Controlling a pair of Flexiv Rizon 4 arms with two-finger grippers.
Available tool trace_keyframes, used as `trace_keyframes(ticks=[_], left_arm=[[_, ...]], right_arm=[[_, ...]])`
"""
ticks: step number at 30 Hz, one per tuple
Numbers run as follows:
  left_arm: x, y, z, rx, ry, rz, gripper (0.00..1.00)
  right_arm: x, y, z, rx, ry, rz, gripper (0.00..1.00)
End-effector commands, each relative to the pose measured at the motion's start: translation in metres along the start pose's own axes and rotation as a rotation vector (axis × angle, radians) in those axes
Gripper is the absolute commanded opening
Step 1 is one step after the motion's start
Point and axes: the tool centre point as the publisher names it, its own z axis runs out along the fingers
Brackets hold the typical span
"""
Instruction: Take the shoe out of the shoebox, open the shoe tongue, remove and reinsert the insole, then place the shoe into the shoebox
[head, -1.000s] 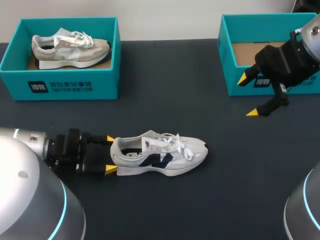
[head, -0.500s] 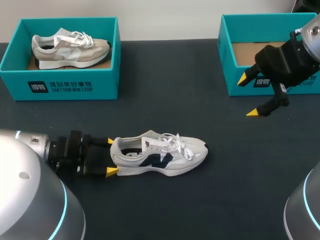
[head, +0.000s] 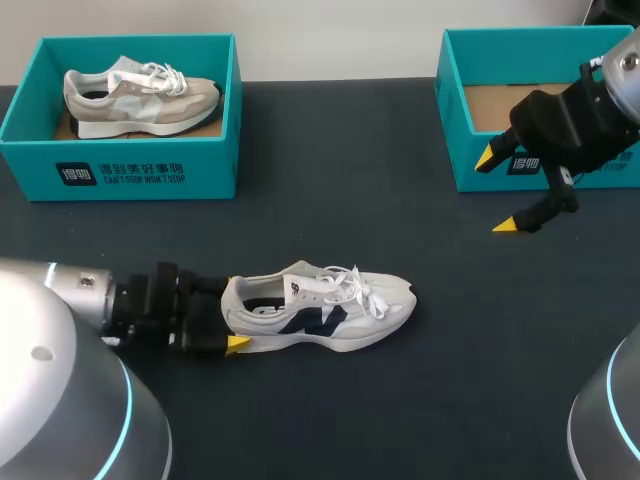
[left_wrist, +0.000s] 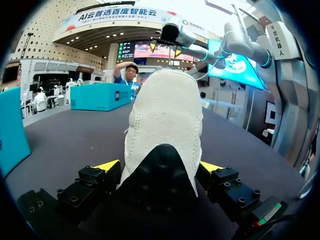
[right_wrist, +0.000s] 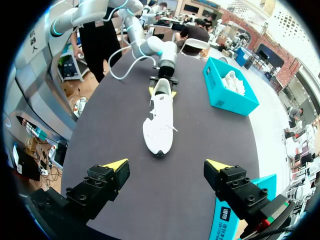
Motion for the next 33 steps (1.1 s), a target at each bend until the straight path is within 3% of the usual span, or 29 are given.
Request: trace_keyframes(ticks=[1, 14, 15, 16, 17, 18, 31, 33], left_arm=[[0.000, 0.001, 0.009, -0.003, -0.003, 0.005, 1.00], [-0.004, 0.009, 0.022, -0.054, 0.002, 0.004, 1.00], [-0.004, 0.009, 0.022, -0.059, 0.002, 0.004, 0.91], [-0.005, 0.010, 0.022, -0.061, 0.000, 0.004, 0.60], [-0.006, 0.011, 0.021, -0.063, 0.000, 0.005, 0.22], [-0.006, 0.011, 0.021, -0.065, 0.000, 0.003, 0.00], [-0.009, 0.012, 0.020, -0.083, -0.002, 0.007, 0.00], [-0.009, 0.012, 0.020, -0.083, -0.002, 0.007, 0.00]], right_arm=[[-0.001, 0.000, 0.002, 0.002, 0.002, 0.001, 1.00], [-0.001, 0.000, 0.002, 0.002, 0.002, 0.001, 1.00], [-0.001, 0.000, 0.002, 0.002, 0.002, 0.001, 1.00], [-0.001, 0.000, 0.002, 0.002, 0.002, 0.001, 1.00], [-0.001, 0.000, 0.002, 0.002, 0.002, 0.001, 1.00], [-0.001, 0.000, 0.002, 0.002, 0.002, 0.001, 1.00], [-0.001, 0.000, 0.002, 0.002, 0.002, 0.001, 1.00], [-0.001, -0.001, -0.008, 0.077, 0.018, 0.056, 1.00]])
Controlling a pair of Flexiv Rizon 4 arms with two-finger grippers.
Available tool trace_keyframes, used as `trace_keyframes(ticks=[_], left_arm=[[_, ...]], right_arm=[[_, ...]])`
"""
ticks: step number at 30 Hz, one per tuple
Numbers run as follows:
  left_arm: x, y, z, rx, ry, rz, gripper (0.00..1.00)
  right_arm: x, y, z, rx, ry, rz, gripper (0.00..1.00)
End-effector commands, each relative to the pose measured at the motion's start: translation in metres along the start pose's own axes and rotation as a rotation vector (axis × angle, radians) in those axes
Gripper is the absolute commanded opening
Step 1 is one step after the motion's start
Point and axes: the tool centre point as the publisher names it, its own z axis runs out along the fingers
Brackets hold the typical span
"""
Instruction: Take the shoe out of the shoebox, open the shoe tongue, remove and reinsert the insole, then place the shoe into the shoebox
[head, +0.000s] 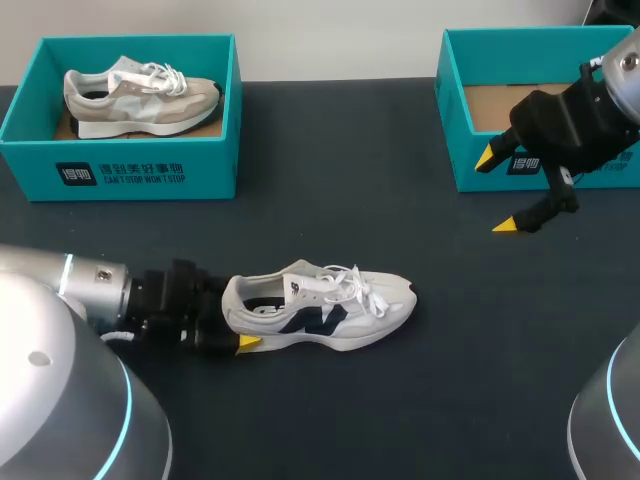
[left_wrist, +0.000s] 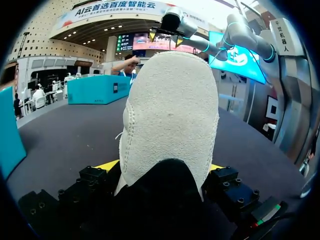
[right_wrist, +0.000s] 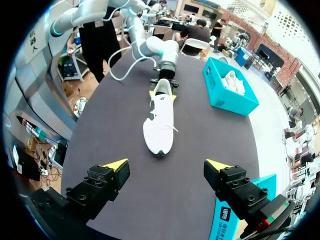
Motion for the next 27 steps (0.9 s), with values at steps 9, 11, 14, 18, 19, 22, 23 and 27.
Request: trace_keyframes(ticks=[9, 11, 14, 18, 19, 22, 23, 27], left_arm=[[-0.005, 0.006, 0.006, -0.002, -0.002, 0.000, 0.00], [-0.005, 0.006, 0.006, -0.002, -0.002, 0.000, 0.00], [-0.005, 0.006, 0.006, -0.002, -0.002, 0.000, 0.00], [-0.005, 0.006, 0.006, -0.002, -0.002, 0.000, 0.00], [-0.005, 0.006, 0.006, -0.002, -0.002, 0.000, 0.00], [-0.005, 0.006, 0.006, -0.002, -0.002, 0.000, 0.00], [-0.005, 0.006, 0.006, -0.002, -0.002, 0.000, 0.00], [-0.005, 0.006, 0.006, -0.002, -0.002, 0.000, 0.00]], right_arm=[[-0.008, 0.046, 0.000, 0.149, -0.049, 0.158, 1.00], [-0.007, 0.055, 0.006, 0.155, -0.050, 0.189, 1.00], [-0.005, 0.067, 0.011, 0.168, -0.049, 0.284, 1.00], [-0.006, 0.079, 0.019, 0.180, -0.067, 0.402, 1.00], [-0.006, 0.081, 0.022, 0.182, -0.083, 0.436, 1.00], [-0.008, 0.088, 0.028, 0.209, -0.107, 0.512, 1.00], [-0.009, 0.090, 0.030, 0.207, -0.128, 0.546, 1.00], [-0.005, 0.103, 0.038, 0.254, -0.184, 0.709, 1.00]])
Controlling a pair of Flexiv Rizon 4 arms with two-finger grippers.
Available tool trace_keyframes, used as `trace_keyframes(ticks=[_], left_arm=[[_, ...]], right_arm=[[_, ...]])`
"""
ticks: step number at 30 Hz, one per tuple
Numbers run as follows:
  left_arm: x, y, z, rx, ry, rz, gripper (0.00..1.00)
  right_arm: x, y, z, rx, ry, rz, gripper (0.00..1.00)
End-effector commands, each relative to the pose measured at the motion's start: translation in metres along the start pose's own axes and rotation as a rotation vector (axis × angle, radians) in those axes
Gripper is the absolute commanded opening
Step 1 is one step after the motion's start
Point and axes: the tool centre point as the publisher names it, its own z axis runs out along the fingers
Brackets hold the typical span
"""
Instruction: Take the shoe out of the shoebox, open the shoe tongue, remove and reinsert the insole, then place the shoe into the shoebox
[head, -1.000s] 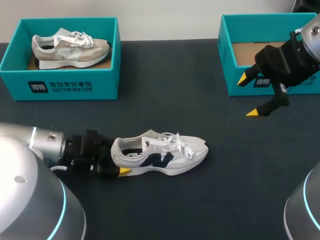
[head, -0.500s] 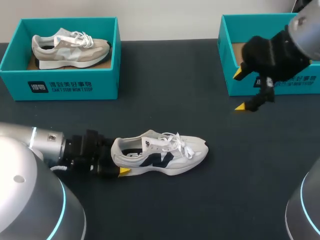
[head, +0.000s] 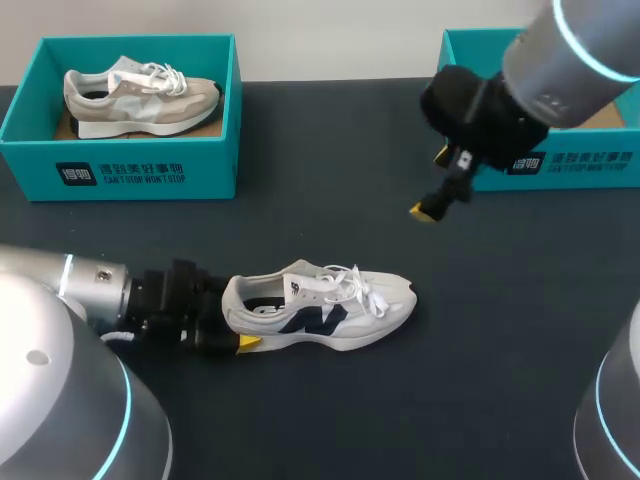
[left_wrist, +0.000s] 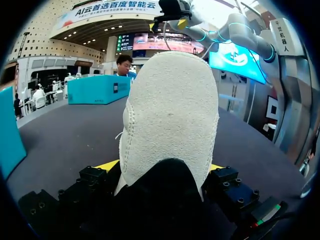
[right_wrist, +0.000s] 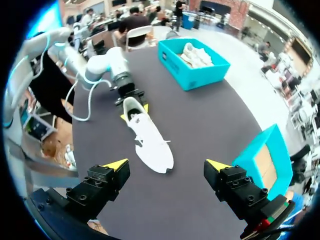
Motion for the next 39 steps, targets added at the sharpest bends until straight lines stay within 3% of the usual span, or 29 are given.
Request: trace_keyframes(ticks=[1, 9, 11, 27, 28, 33, 39], left_arm=[[-0.005, 0.006, 0.006, -0.003, -0.001, 0.000, 0.00], [-0.005, 0.006, 0.006, -0.003, -0.001, 0.000, 0.00], [-0.005, 0.006, 0.006, -0.003, -0.001, 0.000, 0.00], [-0.005, 0.006, 0.006, -0.003, -0.001, 0.000, 0.00], [-0.005, 0.006, 0.006, -0.003, -0.001, 0.000, 0.00], [-0.005, 0.006, 0.006, -0.003, -0.001, 0.000, 0.00], [-0.005, 0.006, 0.006, -0.003, -0.001, 0.000, 0.00]], right_arm=[[0.016, 0.020, 0.013, 0.122, -0.067, 0.172, 1.00], [0.051, 0.042, 0.029, 0.152, -0.147, 0.466, 1.00], [0.062, 0.050, 0.031, 0.077, -0.218, 0.519, 1.00], [0.059, 0.052, 0.034, 0.102, -0.232, 0.528, 1.00], [0.055, 0.055, 0.039, 0.082, -0.229, 0.599, 1.00], [0.057, 0.064, 0.058, 0.160, -0.321, 0.727, 1.00], [0.070, 0.062, 0.080, 0.217, -0.391, 0.881, 1.00]])
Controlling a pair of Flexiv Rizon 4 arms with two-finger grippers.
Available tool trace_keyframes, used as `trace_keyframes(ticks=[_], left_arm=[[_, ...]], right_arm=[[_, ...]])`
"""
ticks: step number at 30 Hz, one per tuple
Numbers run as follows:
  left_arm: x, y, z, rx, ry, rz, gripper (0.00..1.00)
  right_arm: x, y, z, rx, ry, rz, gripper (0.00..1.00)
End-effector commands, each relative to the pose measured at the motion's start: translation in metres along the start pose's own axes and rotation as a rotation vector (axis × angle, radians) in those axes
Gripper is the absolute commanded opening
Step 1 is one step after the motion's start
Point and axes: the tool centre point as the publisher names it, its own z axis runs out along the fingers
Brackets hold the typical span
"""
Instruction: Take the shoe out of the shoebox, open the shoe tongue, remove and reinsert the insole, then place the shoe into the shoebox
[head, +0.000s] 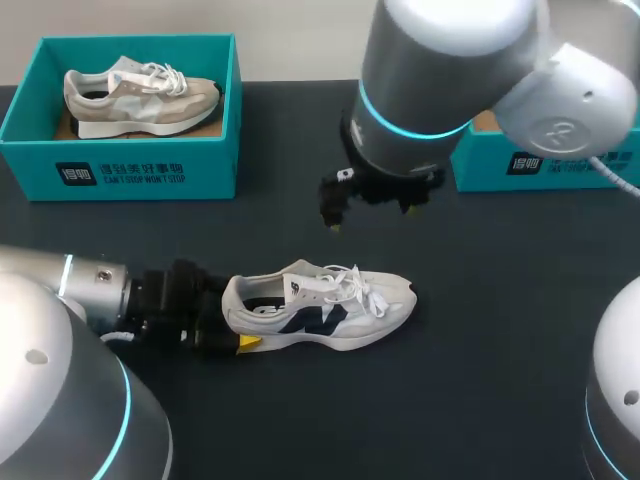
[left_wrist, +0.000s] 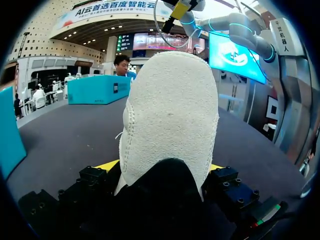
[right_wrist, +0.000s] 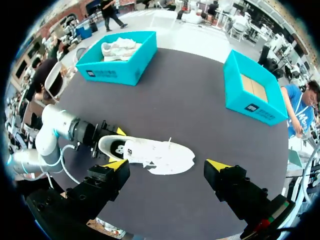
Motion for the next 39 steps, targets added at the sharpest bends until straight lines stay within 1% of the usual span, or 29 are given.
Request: trace_keyframes(ticks=[1, 3, 4, 9, 13, 20, 26, 31, 39], left_arm=[[-0.005, 0.006, 0.006, -0.003, 0.000, 0.000, 0.00], [-0.005, 0.006, 0.006, -0.003, 0.000, 0.000, 0.00], [-0.005, 0.006, 0.006, -0.003, 0.000, 0.000, 0.00], [-0.005, 0.006, 0.006, -0.003, 0.000, 0.000, 0.00], [-0.005, 0.006, 0.006, -0.003, 0.000, 0.000, 0.00], [-0.005, 0.006, 0.006, -0.003, 0.000, 0.000, 0.00], [-0.005, 0.006, 0.006, -0.003, 0.000, 0.000, 0.00], [-0.005, 0.006, 0.006, -0.003, 0.000, 0.000, 0.00], [-0.005, 0.006, 0.006, -0.003, 0.000, 0.000, 0.00]], right_arm=[[0.038, 0.003, 0.019, 0.044, -0.125, 0.084, 1.00], [0.044, 0.001, 0.023, 0.049, -0.141, 0.130, 1.00], [0.048, 0.001, 0.026, 0.064, -0.150, 0.118, 1.00], [0.065, -0.002, 0.038, 0.093, -0.150, 0.161, 1.00], [0.077, -0.006, 0.047, 0.094, -0.156, 0.203, 1.00], [0.092, -0.012, 0.056, 0.110, -0.201, 0.208, 1.00], [0.100, -0.017, 0.061, 0.125, -0.217, 0.217, 1.00], [0.108, -0.023, 0.072, 0.153, -0.232, 0.222, 1.00], [0.124, -0.033, 0.092, 0.153, -0.213, 0.246, 1.00]])
